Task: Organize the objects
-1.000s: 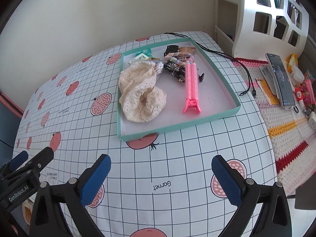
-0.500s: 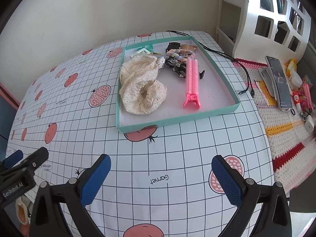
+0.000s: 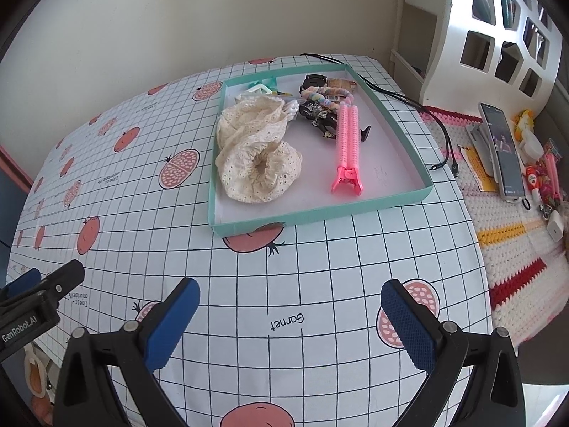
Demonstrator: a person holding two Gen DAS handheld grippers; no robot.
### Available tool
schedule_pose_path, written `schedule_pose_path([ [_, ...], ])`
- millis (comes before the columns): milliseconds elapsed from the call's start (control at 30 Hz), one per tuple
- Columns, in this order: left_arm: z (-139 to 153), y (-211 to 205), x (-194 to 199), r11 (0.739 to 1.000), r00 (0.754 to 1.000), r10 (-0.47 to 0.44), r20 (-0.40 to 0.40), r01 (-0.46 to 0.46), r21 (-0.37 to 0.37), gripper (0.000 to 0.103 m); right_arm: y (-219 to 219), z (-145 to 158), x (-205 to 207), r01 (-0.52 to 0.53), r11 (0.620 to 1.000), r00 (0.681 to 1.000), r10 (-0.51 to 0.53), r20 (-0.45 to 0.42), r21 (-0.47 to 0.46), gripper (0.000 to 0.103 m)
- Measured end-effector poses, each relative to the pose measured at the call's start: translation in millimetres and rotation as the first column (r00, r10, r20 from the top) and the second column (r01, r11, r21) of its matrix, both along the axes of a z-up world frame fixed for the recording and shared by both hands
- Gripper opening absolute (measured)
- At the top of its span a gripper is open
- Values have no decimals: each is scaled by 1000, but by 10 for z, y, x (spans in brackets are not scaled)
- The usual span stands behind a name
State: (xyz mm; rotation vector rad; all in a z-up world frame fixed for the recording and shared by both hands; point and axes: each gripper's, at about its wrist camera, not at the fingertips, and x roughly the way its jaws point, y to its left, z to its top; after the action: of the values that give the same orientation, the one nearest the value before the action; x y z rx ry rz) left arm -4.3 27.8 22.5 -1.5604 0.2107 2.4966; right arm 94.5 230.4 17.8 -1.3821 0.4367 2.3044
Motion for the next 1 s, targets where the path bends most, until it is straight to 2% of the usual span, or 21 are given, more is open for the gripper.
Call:
schedule_pose_path([
  [1000, 3, 92, 3, 1000, 1000, -2, -12, 1, -30, 103, 36, -4, -2, -1, 1000, 1000, 1, -1, -10, 103],
])
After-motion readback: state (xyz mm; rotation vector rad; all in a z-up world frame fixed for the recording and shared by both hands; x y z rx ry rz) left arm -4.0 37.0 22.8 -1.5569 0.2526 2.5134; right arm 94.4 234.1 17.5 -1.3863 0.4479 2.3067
